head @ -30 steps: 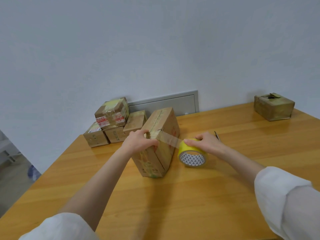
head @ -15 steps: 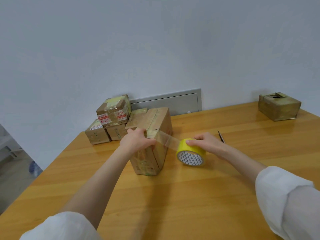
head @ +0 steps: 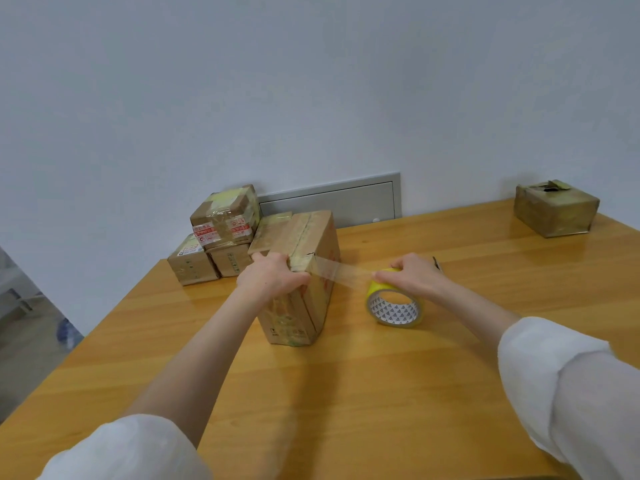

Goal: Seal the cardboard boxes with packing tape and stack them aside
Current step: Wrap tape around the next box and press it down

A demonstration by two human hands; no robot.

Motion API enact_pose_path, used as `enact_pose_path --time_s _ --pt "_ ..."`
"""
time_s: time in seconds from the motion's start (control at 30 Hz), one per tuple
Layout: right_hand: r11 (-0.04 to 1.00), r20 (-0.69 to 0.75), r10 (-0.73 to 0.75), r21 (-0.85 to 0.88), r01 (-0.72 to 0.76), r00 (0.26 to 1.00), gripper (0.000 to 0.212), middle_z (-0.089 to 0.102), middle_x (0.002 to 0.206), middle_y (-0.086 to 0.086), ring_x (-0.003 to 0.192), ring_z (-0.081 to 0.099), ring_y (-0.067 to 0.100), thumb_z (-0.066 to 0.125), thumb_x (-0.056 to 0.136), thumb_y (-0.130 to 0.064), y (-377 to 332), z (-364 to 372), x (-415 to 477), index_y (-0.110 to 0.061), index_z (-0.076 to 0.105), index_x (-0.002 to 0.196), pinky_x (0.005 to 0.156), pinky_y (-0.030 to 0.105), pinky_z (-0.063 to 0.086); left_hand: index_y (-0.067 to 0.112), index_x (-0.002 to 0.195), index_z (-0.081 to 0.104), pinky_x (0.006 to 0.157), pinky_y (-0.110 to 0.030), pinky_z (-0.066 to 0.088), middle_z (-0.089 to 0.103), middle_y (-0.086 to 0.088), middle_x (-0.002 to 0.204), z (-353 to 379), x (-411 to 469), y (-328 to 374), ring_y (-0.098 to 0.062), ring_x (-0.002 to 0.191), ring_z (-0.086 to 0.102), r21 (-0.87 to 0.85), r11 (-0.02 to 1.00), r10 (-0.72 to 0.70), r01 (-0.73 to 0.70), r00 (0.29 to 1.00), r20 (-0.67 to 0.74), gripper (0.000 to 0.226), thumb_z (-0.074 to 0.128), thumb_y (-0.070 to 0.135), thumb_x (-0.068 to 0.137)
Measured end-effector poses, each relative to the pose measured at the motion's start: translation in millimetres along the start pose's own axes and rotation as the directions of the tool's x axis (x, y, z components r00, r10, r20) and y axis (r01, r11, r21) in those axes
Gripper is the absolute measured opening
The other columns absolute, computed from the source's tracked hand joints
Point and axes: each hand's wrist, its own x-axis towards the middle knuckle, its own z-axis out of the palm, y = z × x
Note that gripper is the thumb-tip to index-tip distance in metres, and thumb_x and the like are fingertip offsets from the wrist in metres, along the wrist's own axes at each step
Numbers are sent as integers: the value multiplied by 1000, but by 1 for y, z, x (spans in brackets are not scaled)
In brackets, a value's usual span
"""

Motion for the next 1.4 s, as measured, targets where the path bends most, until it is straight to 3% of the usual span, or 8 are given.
enact_pose_path --time_s 0.1,0.2,0.6,0.87,1.03,1.17,1.3,1.4 --pt "999 -15 12 42 -12 1000 66 57 132 6 120 53 24 63 81 -60 -3 -1 4 -12 59 127 89 31 39 23 141 40 69 -32 43 37 -16 138 -1 -2 0 -30 109 52 24 1000 -10 10 1000 -4 77 54 67 79" --pt "995 -9 16 102 -15 1000 73 50 142 7 129 47 25 59 84 -60 -4 -1 6 -9 51 136 97 33 39 21 140 41 70 -33 45 41 -17 137 -1 -4 3 -29 109 53 64 998 7 -6 1000 -20 84 47 77 78" --pt "997 -116 1 81 8 993 48 58 134 5 124 51 25 41 98 -48 2 -11 1 -16 58 130 98 34 40 19 145 35 106 -49 35 15 -13 158 6 -18 39 -32 143 22 181 955 279 -236 921 -271 68 43 60 91" --pt "891 -224 212 -356 -282 951 34 61 121 9 111 57 30 54 94 -38 38 -29 -16 -14 62 116 84 34 46 19 138 46 102 -38 38 24 -8 155 25 -24 84 -27 138 33 137 886 460 -442 812 -360 44 45 22 94" --pt "827 -208 319 -416 -379 925 39 49 122 7 106 56 29 52 96 -38 51 -16 -14 -11 58 123 71 32 41 21 138 46 95 -36 43 25 -7 153 38 -22 98 -28 129 44 97 889 455 -447 841 -291 43 46 25 95" --pt "827 -207 316 -419 -376 926 30 59 111 9 94 59 26 40 97 -6 58 -8 -4 -8 62 116 69 32 45 22 138 46 87 -36 47 25 -4 153 42 -21 98 -25 121 51 37 884 457 -465 846 -274 42 45 26 96" --pt "887 -243 324 -256 -383 914 20 63 97 9 78 56 25 45 95 -9 60 -8 4 -8 64 104 60 29 42 19 134 53 89 -33 46 35 -1 148 39 -21 96 -21 115 55 -114 851 456 -512 830 -321 37 45 21 97" --pt "909 -230 373 283 -305 899 14 62 77 6 64 54 20 58 92 -13 47 -12 7 -9 68 100 46 24 36 12 127 60 96 -30 43 57 -5 131 29 -20 96 -22 115 56 -385 773 350 -504 845 -404 34 44 12 97"
